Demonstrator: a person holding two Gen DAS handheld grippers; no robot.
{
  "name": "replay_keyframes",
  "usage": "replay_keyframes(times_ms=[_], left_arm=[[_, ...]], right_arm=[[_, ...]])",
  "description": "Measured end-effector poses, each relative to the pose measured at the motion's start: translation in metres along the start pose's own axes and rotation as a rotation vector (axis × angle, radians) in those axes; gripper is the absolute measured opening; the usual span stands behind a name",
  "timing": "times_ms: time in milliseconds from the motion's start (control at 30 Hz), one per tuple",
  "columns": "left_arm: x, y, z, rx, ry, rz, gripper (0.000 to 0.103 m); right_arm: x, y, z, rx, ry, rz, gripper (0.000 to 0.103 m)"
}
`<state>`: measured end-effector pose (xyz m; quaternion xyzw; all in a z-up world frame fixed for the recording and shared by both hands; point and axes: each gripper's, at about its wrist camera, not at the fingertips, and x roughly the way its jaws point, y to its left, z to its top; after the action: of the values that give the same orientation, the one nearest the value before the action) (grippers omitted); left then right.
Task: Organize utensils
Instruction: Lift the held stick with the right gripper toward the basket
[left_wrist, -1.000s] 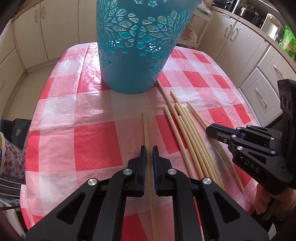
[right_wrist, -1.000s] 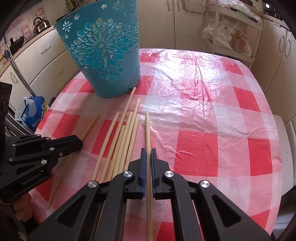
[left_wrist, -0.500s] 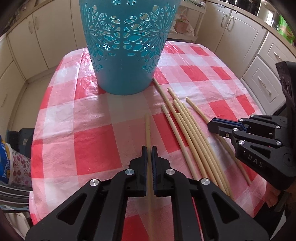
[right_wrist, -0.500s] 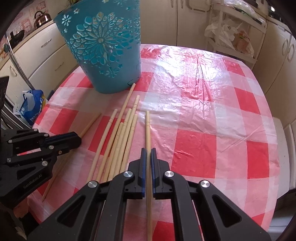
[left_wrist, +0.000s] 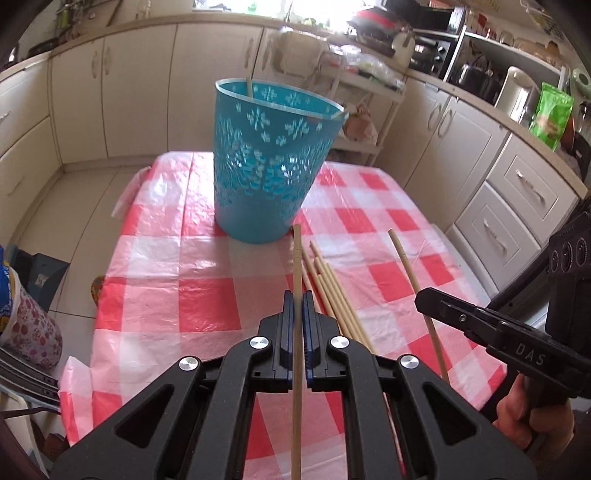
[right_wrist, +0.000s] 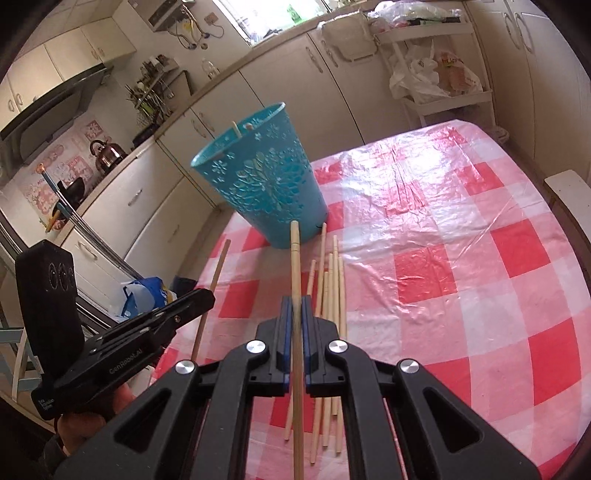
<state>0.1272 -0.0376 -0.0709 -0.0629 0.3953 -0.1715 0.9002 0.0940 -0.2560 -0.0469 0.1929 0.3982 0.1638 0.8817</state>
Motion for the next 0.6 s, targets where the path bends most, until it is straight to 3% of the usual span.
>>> replay_keyframes(times_ms=[200, 600], left_arm=[[-0.039, -0.004, 0.004, 0.001, -0.093, 0.03, 0.004], [-0.08, -0.01, 0.017, 0.011, -0.206, 0.074, 0.004]], right_arm=[[-0.028, 0.027, 0.01, -0.043, -0.1, 0.028, 0.006], [-0.054, 0.046, 0.021, -0.072, -0.187, 0.067, 0.006]])
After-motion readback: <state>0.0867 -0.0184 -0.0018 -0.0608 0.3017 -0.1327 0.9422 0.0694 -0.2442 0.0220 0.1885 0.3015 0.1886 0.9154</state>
